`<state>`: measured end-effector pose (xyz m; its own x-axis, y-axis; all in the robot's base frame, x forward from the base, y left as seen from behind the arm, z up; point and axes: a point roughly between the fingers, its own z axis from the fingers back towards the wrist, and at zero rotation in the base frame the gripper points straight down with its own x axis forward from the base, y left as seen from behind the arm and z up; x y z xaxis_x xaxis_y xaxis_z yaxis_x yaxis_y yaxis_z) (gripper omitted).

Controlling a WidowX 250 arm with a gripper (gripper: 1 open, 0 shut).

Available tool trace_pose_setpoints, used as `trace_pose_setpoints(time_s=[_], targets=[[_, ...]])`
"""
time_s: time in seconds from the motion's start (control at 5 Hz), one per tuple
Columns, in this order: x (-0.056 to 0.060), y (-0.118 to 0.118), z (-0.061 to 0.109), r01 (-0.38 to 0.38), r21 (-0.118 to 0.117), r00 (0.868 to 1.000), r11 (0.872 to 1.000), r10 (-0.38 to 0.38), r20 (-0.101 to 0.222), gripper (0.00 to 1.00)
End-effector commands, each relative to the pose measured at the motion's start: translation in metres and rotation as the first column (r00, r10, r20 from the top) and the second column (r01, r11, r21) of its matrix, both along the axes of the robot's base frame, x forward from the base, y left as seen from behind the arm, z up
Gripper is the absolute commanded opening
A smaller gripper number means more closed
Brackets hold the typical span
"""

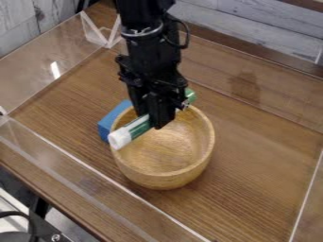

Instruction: Put the green marker in the brown bowl

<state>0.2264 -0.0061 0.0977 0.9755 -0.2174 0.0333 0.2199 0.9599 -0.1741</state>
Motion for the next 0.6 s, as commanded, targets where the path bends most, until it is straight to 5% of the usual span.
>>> trace_pose_setpoints(time_s=[0.0, 0.4], targets=[[0.0035, -0.0020, 0.0119, 0.003, 0.011, 0.998, 1.000, -0.003, 0.057, 0.00], [0.0021, -0.0027, 0.0102, -0.013, 0.016, 0.998, 1.000, 0.012, 0.057, 0.00]])
